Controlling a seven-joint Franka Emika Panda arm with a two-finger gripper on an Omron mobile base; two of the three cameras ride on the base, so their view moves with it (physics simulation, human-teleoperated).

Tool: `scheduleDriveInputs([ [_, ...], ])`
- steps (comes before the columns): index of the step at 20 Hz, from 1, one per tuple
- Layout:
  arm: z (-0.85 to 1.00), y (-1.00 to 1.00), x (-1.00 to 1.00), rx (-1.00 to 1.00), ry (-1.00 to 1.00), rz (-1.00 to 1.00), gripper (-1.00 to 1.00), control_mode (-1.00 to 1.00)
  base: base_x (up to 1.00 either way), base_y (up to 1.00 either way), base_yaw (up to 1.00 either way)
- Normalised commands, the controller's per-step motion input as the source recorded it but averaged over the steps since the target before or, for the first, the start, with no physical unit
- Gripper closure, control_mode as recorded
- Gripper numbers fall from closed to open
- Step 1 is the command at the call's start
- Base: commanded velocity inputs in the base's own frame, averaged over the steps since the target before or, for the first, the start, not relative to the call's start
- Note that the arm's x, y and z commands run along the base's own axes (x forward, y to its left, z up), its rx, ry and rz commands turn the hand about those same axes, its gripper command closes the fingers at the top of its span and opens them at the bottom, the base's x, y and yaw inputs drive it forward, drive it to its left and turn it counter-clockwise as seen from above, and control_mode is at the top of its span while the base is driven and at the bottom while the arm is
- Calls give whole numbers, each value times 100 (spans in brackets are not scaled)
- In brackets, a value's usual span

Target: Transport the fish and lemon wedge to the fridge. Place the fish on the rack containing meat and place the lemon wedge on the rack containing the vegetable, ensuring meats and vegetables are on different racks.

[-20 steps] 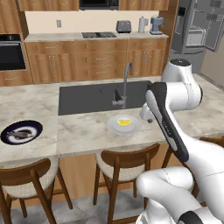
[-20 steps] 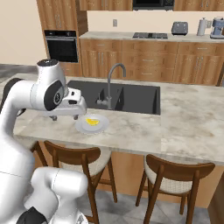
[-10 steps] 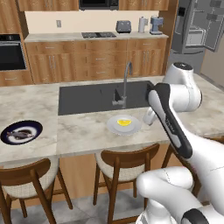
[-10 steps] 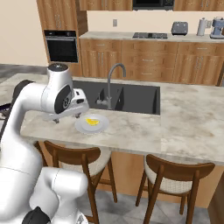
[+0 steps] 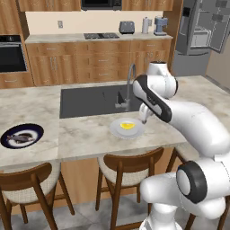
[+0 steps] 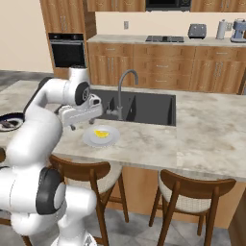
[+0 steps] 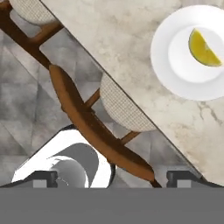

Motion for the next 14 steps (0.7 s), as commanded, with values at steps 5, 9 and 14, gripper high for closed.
scheduleDriveInputs([
  [5,-58,0,70,-5,1,7,-100,-100,0,0,0],
  [9,-29,8,27,-6,-8,0,-100,-100,0,0,0],
  [14,-46,14,7,0,0,0,-100,-100,0,0,0],
])
